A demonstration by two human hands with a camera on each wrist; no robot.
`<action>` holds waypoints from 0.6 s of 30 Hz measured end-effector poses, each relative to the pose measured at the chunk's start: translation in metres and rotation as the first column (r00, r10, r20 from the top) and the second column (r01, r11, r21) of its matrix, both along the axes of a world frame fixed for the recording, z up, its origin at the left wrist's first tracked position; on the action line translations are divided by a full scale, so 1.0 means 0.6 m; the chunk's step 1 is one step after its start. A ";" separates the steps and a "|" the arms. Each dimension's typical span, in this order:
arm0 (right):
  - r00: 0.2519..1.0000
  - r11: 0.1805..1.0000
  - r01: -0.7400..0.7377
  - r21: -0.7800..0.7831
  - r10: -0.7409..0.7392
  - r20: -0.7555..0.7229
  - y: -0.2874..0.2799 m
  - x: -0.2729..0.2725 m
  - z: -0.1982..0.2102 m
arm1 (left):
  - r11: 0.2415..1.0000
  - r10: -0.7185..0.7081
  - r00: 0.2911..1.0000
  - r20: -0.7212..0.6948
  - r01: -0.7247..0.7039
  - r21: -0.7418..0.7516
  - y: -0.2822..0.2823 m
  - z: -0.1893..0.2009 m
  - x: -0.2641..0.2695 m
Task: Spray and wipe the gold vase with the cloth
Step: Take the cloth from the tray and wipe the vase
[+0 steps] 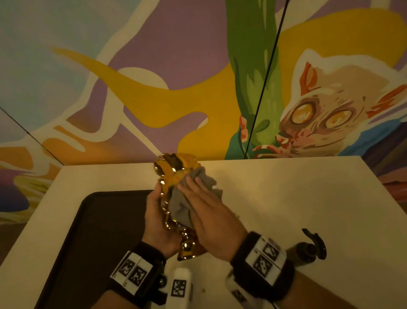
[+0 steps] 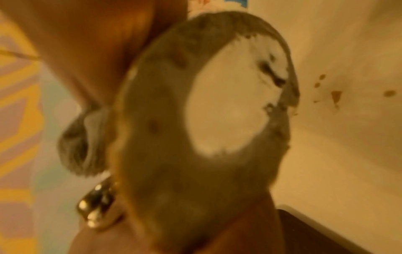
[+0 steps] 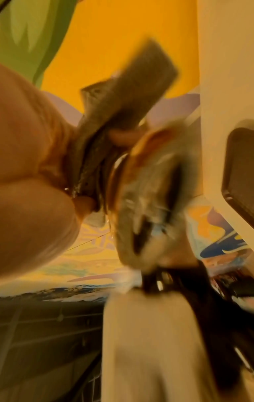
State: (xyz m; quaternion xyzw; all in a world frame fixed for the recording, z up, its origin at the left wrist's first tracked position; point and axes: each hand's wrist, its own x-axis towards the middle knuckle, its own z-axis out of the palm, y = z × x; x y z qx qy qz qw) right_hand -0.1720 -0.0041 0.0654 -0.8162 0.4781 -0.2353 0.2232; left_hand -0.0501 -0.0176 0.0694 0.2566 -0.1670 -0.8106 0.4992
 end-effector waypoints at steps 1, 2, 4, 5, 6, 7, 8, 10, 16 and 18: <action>0.999 0.999 0.041 0.013 -0.042 0.030 -0.020 0.003 0.002 | 0.998 -0.064 0.998 0.013 0.064 0.021 0.002 -0.007 -0.004; 0.990 0.994 0.099 0.052 -0.104 0.097 -0.038 0.003 0.006 | 0.994 -0.112 0.987 0.112 0.111 0.011 0.004 -0.035 -0.005; 0.929 0.960 0.210 0.185 -0.255 0.267 -0.063 -0.008 0.010 | 0.988 -0.132 0.956 0.260 0.148 -0.044 0.010 -0.052 -0.017; 0.889 0.934 0.260 0.245 -0.330 0.317 -0.068 -0.015 0.008 | 0.985 -0.123 0.937 0.327 0.156 -0.076 0.010 -0.060 -0.021; 0.856 0.904 0.302 0.302 -0.396 0.331 -0.067 -0.022 0.007 | 0.978 -0.107 0.917 0.385 0.168 -0.127 0.006 -0.080 -0.021; 0.833 0.874 0.325 0.360 -0.445 0.328 -0.063 -0.030 0.006 | 0.968 -0.095 0.900 0.425 0.183 -0.171 0.003 -0.090 -0.024; 0.815 0.847 0.329 0.417 -0.478 0.327 -0.059 -0.037 0.003 | 0.964 -0.075 0.874 0.481 0.187 -0.191 0.001 -0.100 -0.025; 0.770 0.805 0.275 0.525 -0.511 0.381 -0.049 -0.053 -0.001 | 0.951 0.005 0.773 0.635 0.193 -0.242 -0.005 -0.118 -0.027; 0.844 0.866 0.284 0.413 -0.430 0.321 -0.052 -0.088 -0.046 | 0.899 0.170 0.477 0.862 0.283 -0.333 -0.035 -0.181 -0.043; 0.847 0.875 0.313 0.369 -0.433 0.309 -0.063 -0.100 -0.062 | 0.914 0.140 0.429 0.892 0.290 -0.283 -0.043 -0.190 -0.040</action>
